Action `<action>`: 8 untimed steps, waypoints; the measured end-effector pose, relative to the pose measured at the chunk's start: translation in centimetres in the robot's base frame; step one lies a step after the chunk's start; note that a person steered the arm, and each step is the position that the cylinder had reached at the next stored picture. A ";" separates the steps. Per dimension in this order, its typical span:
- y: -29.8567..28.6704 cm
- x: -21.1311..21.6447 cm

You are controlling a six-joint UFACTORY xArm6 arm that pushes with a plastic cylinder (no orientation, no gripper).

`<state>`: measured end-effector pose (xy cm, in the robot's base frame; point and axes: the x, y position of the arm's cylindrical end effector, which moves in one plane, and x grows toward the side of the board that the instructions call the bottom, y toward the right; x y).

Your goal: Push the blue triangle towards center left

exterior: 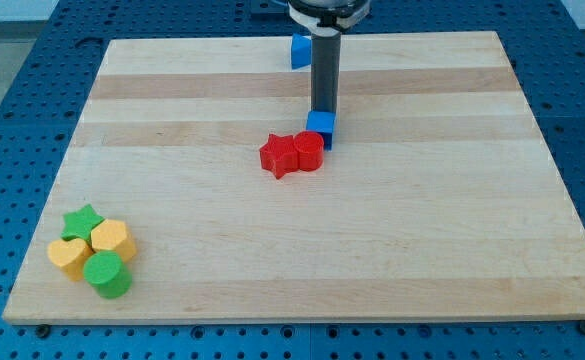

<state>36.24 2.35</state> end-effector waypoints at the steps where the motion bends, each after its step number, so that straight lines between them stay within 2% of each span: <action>1: -0.1 0.5; 2: -0.1 -1.4; 4: 0.5 -8.2; 5: 1.5 -8.9; 7: 1.5 -13.7; 8: 1.3 -13.8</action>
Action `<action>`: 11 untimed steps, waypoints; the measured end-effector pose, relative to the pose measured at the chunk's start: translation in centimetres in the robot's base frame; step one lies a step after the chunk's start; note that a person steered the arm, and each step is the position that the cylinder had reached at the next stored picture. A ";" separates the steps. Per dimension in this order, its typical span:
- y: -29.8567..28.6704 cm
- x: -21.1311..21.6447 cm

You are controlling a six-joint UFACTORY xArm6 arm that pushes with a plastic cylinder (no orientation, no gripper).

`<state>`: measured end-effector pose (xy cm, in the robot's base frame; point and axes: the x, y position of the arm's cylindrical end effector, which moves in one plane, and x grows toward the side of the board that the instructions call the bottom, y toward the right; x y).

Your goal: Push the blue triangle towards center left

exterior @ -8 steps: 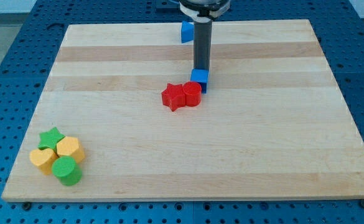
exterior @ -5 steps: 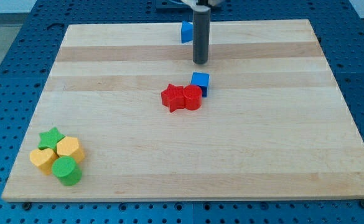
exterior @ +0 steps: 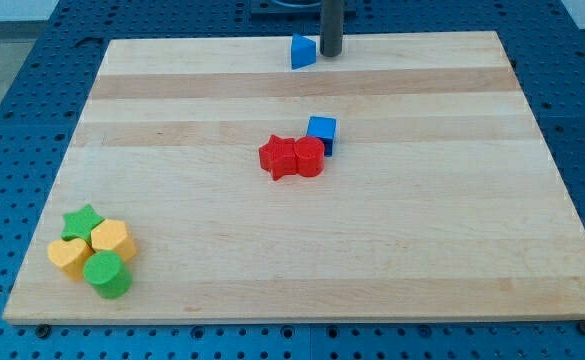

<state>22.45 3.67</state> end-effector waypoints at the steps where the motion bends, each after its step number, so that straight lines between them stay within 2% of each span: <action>1: -2.9 0.0; 3: -6.4 1.1; 5: -9.4 7.2; 6: -10.8 8.4; 8: -11.6 4.7; 11: -15.0 3.6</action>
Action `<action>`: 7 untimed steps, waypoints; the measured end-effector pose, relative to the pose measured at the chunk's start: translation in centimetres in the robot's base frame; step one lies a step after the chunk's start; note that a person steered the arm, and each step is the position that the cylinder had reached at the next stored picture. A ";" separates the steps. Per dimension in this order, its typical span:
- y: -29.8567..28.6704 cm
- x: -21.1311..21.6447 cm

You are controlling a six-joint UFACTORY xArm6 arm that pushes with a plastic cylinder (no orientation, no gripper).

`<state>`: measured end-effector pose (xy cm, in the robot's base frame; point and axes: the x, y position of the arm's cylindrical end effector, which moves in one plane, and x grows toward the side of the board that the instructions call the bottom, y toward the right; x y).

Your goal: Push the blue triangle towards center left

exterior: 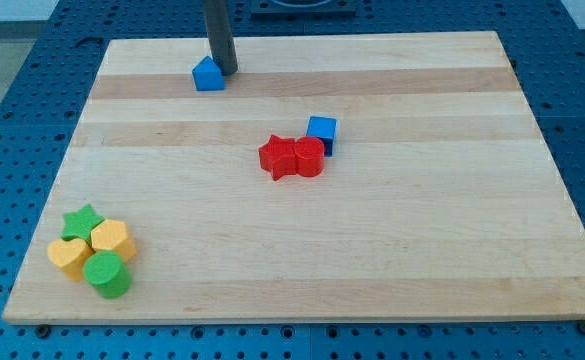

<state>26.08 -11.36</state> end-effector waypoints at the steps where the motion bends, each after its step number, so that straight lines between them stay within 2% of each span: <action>1: -0.4 -0.9; 2: -3.8 -0.8; 3: -6.1 1.3; 5: -6.1 8.4; 6: -7.3 7.9; 7: -11.2 7.6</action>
